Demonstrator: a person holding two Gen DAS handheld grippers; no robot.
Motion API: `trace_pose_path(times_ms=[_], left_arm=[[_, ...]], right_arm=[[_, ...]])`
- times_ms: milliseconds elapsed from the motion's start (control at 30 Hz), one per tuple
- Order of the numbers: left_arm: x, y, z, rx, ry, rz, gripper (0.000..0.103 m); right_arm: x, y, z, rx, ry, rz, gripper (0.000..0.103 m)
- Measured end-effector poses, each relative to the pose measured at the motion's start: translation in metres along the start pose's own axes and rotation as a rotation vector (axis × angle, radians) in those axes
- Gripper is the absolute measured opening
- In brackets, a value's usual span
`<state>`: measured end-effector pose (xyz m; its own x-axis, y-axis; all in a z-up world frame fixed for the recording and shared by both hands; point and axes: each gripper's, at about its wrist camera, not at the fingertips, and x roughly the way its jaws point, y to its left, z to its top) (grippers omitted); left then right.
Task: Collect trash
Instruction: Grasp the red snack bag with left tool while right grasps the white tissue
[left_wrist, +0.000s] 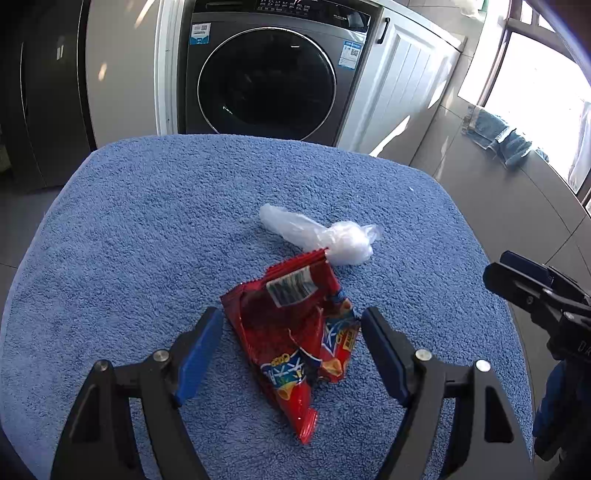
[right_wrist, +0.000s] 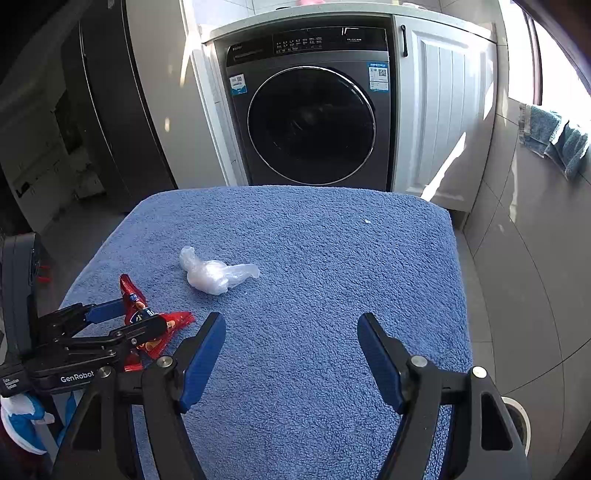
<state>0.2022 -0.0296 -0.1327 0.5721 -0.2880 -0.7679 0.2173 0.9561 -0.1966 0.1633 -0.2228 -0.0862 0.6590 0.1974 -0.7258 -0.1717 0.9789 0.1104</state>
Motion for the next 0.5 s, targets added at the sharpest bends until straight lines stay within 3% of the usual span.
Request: trace_pose_path(times_ms=[367,500], left_arm=[[0.01,0.022,0.0,-0.05,0.014,-0.017,0.075],[0.011,0.032,0.0,-0.064,0.013,-0.013,0.064]], right_arm=[[0.046,0.032,0.024,-0.087,0.039,0.096,0.072],[0.062,0.041,0.028,-0.123,0.063,0.123,0.072]])
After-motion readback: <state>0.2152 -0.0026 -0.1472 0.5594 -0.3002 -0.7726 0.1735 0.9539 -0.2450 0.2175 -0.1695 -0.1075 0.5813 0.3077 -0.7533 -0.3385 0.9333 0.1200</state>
